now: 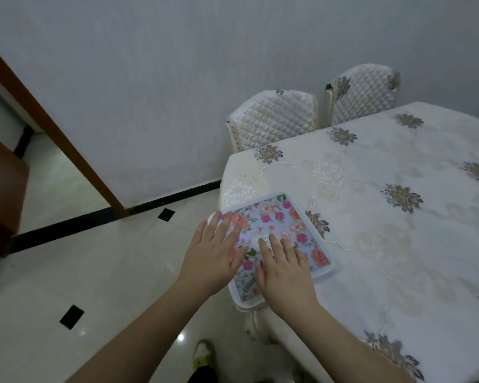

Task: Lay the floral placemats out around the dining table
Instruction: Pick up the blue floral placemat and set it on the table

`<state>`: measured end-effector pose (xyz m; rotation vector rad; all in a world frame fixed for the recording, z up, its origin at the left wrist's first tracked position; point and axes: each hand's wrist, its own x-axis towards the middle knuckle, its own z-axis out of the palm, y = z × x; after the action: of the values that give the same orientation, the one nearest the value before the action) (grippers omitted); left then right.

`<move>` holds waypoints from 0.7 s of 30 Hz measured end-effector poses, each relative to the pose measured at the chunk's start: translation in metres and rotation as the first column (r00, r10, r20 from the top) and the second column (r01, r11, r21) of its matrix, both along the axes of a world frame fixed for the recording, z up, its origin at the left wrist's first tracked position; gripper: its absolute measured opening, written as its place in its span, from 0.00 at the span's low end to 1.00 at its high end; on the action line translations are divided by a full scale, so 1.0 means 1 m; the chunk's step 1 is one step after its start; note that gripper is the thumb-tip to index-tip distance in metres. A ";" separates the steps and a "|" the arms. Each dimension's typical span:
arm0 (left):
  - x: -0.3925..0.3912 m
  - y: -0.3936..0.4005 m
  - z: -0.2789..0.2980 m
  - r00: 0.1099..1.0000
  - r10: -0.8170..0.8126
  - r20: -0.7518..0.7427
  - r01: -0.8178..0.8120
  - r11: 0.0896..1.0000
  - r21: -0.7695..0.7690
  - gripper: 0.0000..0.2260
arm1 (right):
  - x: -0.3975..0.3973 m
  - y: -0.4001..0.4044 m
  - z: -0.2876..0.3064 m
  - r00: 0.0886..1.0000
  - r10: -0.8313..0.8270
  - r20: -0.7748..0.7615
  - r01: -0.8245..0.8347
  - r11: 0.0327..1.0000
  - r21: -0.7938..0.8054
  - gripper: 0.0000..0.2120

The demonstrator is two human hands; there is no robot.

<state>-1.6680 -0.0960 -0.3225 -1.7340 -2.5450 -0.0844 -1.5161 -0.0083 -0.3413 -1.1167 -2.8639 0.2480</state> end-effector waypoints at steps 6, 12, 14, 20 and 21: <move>-0.057 0.033 -0.032 0.983 -0.178 0.043 0.179 0.983 -0.028 0.29 | -0.039 0.009 -0.025 0.985 -0.172 0.017 0.172 0.985 0.023 0.29; -0.112 0.060 -0.047 0.923 -0.382 0.042 0.382 0.924 0.024 0.26 | -0.084 0.000 -0.041 0.924 -0.383 0.010 0.383 0.923 0.048 0.29; -0.126 0.066 -0.053 0.892 -0.449 0.050 0.449 0.893 0.009 0.26 | -0.094 -0.005 -0.042 0.899 -0.439 0.001 0.438 0.897 0.050 0.29; -0.140 0.085 -0.067 0.809 -0.583 0.077 0.587 0.807 -0.061 0.26 | -0.094 -0.017 -0.046 0.809 -0.586 -0.042 0.587 0.808 0.041 0.29; -0.140 0.087 -0.067 0.802 -0.593 0.073 0.597 0.800 -0.062 0.26 | -0.091 -0.019 -0.048 0.797 -0.602 -0.040 0.604 0.796 0.040 0.29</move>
<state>-1.8077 -0.0087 -0.3897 -2.5295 -1.9411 -0.0499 -1.6067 -0.0272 -0.3891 -1.9108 -2.2998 0.1437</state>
